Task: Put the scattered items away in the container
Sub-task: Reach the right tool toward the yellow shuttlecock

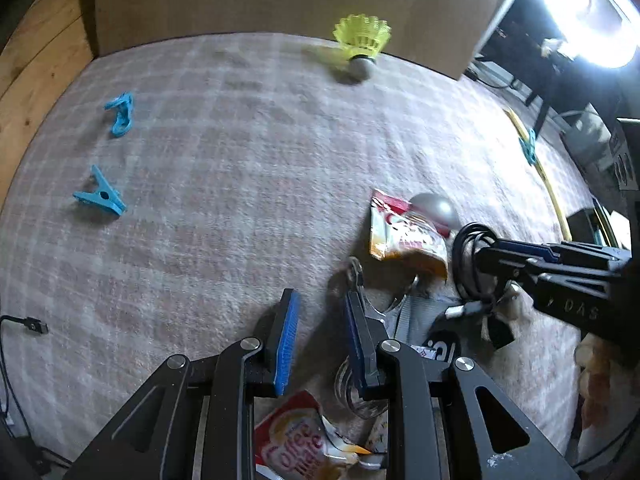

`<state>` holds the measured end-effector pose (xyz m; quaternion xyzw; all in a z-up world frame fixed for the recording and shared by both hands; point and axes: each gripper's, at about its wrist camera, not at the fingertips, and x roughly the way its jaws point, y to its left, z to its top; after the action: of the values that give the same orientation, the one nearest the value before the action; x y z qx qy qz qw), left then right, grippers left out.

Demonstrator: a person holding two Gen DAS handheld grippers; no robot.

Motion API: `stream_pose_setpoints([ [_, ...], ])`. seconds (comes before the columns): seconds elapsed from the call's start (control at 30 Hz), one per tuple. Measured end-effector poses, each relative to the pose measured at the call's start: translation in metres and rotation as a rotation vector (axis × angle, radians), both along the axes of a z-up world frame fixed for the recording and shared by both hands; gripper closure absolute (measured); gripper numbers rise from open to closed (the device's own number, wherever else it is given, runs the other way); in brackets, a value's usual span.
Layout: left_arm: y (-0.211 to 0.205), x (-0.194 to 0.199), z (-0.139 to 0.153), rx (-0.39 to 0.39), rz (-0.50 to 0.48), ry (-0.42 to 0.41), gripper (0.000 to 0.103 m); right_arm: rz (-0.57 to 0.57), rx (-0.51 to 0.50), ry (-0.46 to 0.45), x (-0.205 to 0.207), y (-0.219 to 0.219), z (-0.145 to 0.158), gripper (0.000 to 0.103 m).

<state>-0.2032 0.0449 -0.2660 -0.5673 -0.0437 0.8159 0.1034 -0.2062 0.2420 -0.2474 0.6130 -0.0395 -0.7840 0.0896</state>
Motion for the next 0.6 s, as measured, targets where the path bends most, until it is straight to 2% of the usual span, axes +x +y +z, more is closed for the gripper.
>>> stream_pose_setpoints([
  [0.13,-0.002,0.005,0.001,0.037,-0.018,-0.027,0.077,-0.042,0.032,-0.03,0.01,0.019,0.001,0.084],
  [0.23,-0.015,0.007,0.009,0.052,0.017,-0.025,0.076,-0.091,-0.032,-0.028,0.018,0.036,0.011,0.078],
  [0.33,-0.036,0.004,0.019,0.054,0.055,-0.008,0.073,-0.138,-0.092,0.015,0.018,0.049,0.029,0.068],
  [0.47,-0.073,-0.017,0.03,0.037,0.132,0.016,0.063,-0.144,-0.101,0.071,0.0,0.049,0.052,0.065],
  [0.6,-0.11,-0.048,0.037,0.038,0.22,0.003,0.055,-0.118,-0.078,0.121,-0.031,0.035,0.069,0.059],
])
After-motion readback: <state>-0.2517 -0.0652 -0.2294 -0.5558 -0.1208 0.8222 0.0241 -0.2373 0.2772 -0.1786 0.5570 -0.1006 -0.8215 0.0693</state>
